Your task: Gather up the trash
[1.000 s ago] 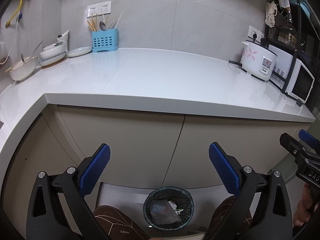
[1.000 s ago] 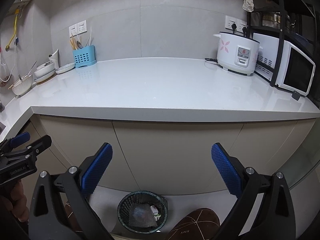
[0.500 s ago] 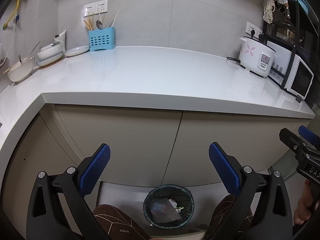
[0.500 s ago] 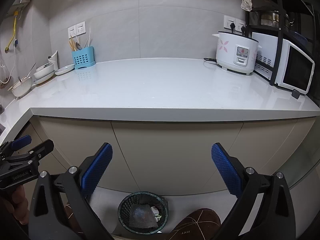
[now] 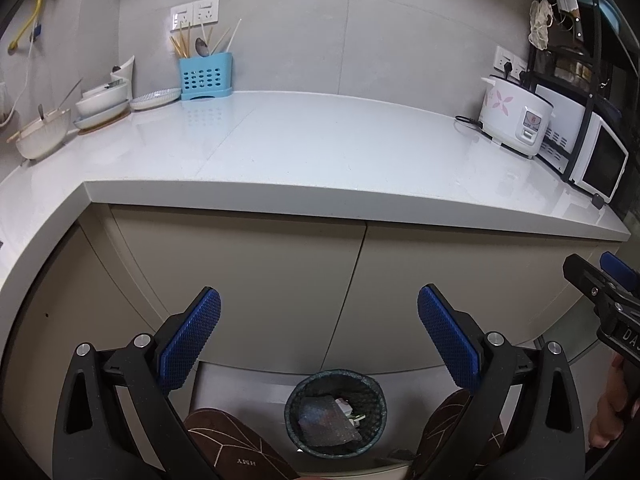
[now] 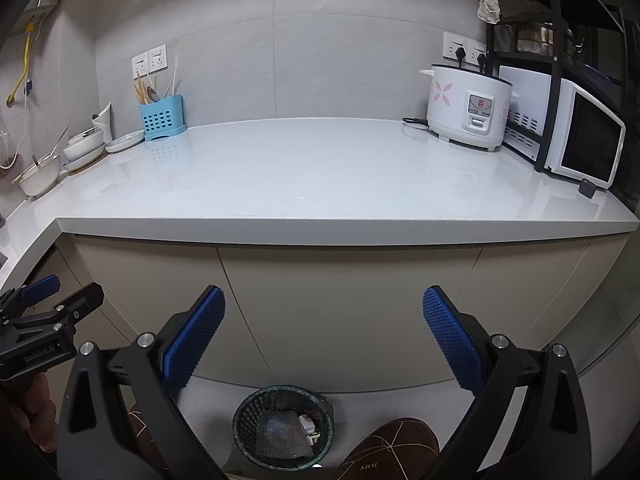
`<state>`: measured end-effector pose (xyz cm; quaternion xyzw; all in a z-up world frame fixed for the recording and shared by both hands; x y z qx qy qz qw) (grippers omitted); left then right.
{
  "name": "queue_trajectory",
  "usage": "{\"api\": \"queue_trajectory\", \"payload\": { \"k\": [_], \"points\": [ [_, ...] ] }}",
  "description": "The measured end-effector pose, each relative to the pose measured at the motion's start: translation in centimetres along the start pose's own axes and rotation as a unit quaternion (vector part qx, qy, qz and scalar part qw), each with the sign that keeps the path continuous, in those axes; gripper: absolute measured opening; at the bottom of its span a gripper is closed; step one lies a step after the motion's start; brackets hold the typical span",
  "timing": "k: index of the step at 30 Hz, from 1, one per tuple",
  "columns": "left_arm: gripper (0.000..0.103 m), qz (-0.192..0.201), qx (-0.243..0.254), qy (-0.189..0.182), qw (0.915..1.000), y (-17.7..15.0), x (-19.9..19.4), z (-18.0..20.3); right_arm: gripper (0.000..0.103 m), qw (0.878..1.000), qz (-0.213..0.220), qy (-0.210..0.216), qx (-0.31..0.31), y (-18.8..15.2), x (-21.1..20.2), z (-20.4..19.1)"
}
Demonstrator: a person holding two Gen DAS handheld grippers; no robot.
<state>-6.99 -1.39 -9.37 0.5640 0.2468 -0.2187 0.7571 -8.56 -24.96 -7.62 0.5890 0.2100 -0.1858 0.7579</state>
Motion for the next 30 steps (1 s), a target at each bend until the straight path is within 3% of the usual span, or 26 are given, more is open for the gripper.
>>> {"api": "queue_trajectory", "payload": {
  "k": [30],
  "points": [
    [0.097,0.007,0.011,-0.005,0.9999,0.1,-0.5,1.0,0.095,1.000,0.001,0.000,0.004,-0.2,0.1,0.2]
  ]
}}
Point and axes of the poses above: each gripper's, at about its wrist camera, not at the fingertips, and x roughly the way its jaws point, z to its right, y to its top, the point moved 3 cm from there along x, roughly the way its jaws point, and after that the axes turned 13 degrees about -x, right-handed, at the moved point
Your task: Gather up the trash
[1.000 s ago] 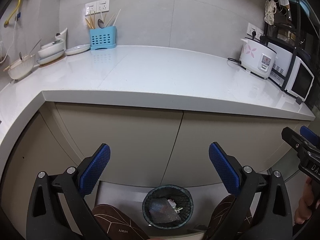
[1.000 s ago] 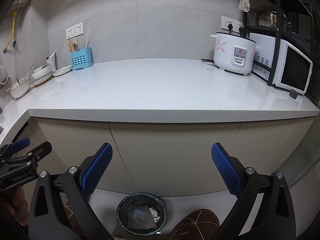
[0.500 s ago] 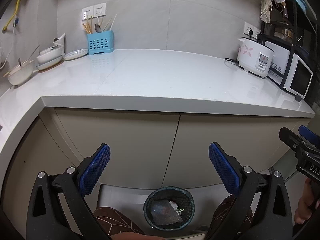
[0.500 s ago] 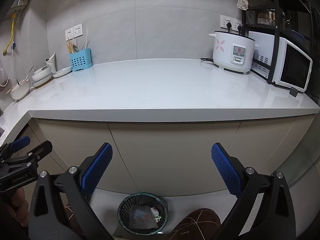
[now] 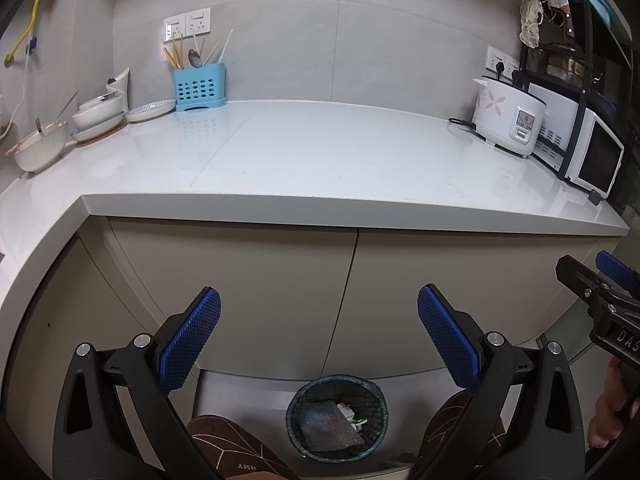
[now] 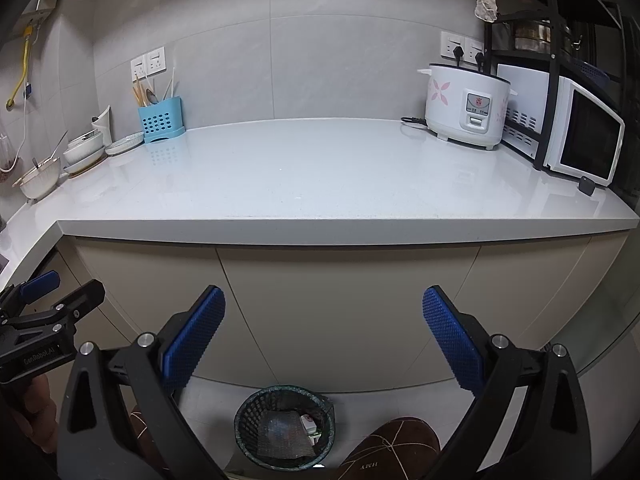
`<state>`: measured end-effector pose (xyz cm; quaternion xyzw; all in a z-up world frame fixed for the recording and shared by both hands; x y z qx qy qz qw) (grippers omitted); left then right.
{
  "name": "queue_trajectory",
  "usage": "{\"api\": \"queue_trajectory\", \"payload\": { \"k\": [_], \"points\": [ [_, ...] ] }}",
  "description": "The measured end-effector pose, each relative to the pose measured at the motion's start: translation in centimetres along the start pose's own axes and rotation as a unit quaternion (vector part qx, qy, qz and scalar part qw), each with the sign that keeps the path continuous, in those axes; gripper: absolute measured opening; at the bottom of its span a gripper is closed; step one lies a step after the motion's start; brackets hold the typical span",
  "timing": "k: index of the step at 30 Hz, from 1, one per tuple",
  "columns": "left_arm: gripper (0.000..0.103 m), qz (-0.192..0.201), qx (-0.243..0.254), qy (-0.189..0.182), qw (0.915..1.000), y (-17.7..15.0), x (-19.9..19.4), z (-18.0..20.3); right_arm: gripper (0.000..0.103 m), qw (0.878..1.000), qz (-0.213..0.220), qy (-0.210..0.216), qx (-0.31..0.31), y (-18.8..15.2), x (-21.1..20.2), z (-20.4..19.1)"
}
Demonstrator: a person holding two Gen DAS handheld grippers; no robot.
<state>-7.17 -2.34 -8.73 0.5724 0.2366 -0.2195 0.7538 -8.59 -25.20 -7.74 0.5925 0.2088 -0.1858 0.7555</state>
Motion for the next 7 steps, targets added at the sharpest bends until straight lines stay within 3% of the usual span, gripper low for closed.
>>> {"api": "queue_trajectory", "payload": {
  "k": [7],
  "points": [
    [0.097,0.001,0.001,0.000,1.0000,0.08,-0.16,-0.20,0.095,1.000,0.000,0.001,0.000,-0.02,-0.11,-0.09]
  ]
}}
Point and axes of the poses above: each gripper's, at about its wrist camera, not at the fingertips, and x roughly the way its jaws point, z to its right, y to its top, the point moved 3 cm from there along x, roughly the way its jaws point, and after that the axes turned 13 degrees about -x, right-handed, at the moved point
